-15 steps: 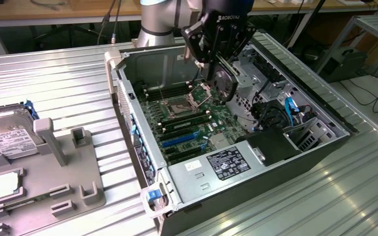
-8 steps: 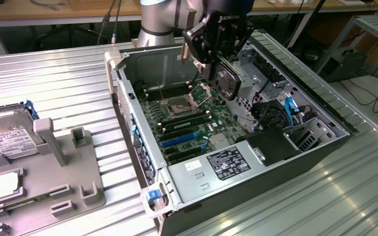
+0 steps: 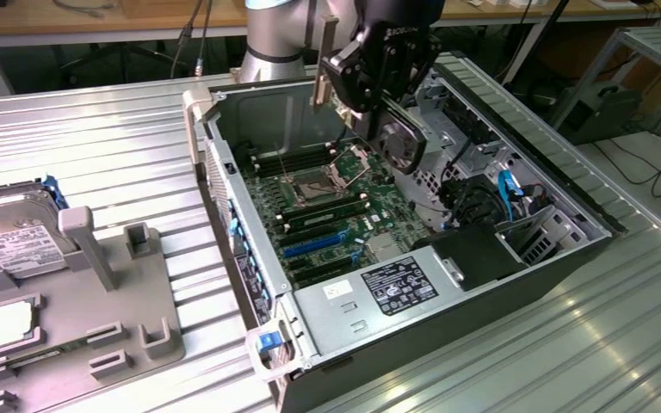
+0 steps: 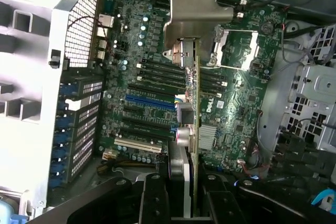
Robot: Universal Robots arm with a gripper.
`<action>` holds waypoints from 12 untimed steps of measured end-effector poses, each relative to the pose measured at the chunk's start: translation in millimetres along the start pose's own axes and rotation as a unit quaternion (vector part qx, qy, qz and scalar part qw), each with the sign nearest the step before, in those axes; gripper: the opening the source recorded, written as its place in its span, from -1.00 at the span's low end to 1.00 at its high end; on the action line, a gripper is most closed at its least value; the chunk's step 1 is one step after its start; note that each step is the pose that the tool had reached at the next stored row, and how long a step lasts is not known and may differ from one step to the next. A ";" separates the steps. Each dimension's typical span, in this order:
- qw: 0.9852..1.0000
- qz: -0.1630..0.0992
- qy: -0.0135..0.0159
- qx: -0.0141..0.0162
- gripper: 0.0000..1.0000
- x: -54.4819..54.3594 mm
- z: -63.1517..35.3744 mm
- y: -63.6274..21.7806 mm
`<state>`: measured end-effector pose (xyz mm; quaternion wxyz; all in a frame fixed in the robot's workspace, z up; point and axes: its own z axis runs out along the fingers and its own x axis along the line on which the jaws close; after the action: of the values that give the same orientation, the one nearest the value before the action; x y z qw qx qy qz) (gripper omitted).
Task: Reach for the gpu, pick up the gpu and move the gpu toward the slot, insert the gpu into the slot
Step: 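Pick up the gpu and move the gpu toward the slot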
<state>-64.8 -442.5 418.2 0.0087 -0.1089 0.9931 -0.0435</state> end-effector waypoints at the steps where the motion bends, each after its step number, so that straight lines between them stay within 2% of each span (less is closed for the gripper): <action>1: 1.000 -0.004 0.000 0.000 -0.43 0.0 0.0 0.0; 7: 1.000 -0.031 -0.003 0.000 -0.43 0.0 0.0 0.0; 12: 0.999 -0.054 -0.005 -0.001 -0.43 0.0 0.0 0.0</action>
<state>-64.7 -442.5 418.2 0.0111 -0.1628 0.9857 -0.0426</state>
